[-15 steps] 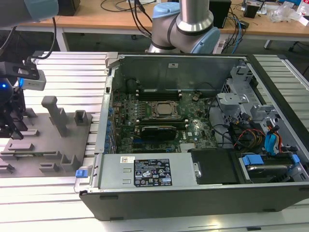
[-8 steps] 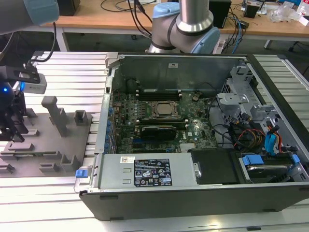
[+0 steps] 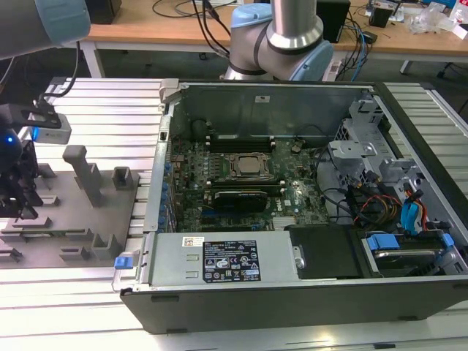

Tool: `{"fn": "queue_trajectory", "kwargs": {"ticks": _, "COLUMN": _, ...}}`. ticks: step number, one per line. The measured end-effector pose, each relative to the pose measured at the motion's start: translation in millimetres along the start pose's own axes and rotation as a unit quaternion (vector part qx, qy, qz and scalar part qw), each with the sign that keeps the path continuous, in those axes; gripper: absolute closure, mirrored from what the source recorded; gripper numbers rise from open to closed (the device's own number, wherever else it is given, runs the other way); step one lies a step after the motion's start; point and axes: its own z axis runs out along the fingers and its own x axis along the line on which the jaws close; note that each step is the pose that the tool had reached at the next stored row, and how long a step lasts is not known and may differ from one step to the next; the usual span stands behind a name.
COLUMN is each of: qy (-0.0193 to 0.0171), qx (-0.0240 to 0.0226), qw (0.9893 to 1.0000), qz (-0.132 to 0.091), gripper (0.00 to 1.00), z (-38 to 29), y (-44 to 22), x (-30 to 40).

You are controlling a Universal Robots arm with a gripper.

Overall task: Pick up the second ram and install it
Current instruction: 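Pick up the second ram and move it above second insertion slot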

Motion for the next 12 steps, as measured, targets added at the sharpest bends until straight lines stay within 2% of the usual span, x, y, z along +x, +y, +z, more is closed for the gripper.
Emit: {"fn": "queue_trajectory", "kwargs": {"ticks": 12, "qy": 0.0, "qx": 0.0, "qw": 1.0, "qz": 0.0, "gripper": 0.7, "z": 12.2, "y": -0.6, "x": 1.9}}
